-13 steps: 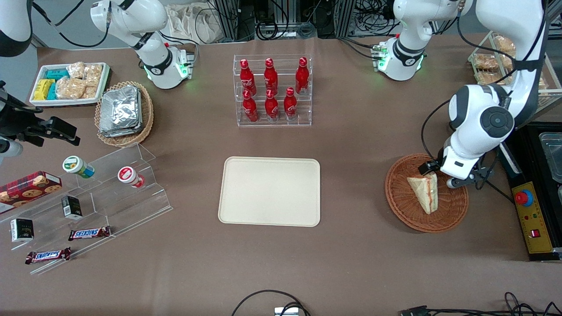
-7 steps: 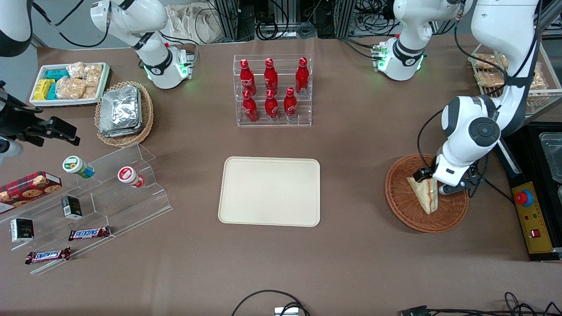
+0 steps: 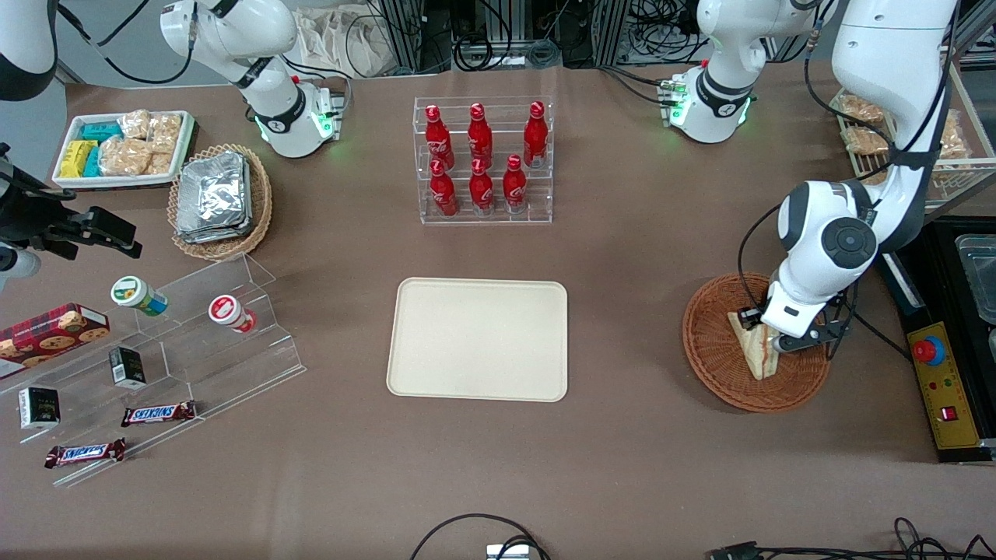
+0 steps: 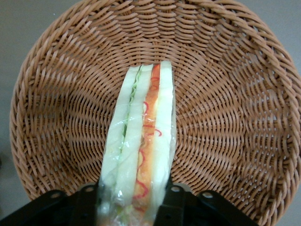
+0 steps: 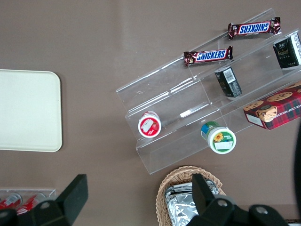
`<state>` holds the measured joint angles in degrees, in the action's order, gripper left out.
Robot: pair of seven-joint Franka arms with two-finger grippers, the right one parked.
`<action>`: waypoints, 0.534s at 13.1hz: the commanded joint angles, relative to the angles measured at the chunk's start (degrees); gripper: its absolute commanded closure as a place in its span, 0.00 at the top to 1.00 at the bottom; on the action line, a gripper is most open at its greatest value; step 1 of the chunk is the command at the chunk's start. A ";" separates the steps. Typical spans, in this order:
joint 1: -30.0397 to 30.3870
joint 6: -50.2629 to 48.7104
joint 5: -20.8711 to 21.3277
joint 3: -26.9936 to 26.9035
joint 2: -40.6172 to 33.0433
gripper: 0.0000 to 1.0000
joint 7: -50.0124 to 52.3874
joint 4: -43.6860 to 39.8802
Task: Place sandwich from basket to tray
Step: 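Close the left gripper on the wrapped sandwich's edge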
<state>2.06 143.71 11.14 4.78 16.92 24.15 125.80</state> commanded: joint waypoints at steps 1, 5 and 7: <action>-0.39 -0.19 1.25 -0.21 0.48 0.02 0.90 -1.26; -0.39 -11.21 1.25 0.05 -3.64 0.00 1.16 -4.76; -0.21 -25.34 1.25 2.33 -6.10 0.00 0.03 -11.60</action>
<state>2.07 129.85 11.23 5.46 14.42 24.07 119.78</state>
